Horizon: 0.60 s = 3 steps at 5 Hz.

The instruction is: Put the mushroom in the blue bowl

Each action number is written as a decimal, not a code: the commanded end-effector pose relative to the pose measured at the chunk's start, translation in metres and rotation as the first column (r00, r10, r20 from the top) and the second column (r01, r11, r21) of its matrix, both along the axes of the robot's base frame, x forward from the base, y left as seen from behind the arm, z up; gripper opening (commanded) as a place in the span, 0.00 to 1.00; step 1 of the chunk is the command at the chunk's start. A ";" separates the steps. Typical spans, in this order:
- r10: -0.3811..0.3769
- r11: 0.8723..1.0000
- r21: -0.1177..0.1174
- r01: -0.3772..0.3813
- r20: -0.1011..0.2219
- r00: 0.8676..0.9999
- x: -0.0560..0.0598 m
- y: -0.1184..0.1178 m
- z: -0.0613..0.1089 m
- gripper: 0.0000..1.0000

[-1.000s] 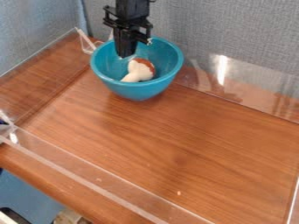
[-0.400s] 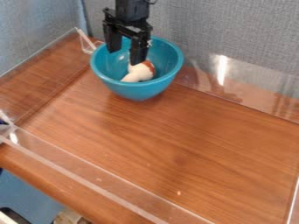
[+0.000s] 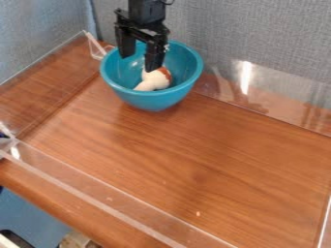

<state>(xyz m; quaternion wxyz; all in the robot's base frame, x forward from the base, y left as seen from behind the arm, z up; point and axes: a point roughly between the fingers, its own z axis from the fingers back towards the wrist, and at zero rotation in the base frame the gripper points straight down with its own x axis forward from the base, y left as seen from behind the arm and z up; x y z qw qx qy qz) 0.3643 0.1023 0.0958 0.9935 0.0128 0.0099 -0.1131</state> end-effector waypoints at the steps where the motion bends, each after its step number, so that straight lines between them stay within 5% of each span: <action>1: -0.018 1.000 0.022 0.016 0.084 0.996 0.006 -0.008 0.026 1.00; 3: -0.026 0.999 0.026 0.024 0.078 0.997 0.010 -0.013 0.018 1.00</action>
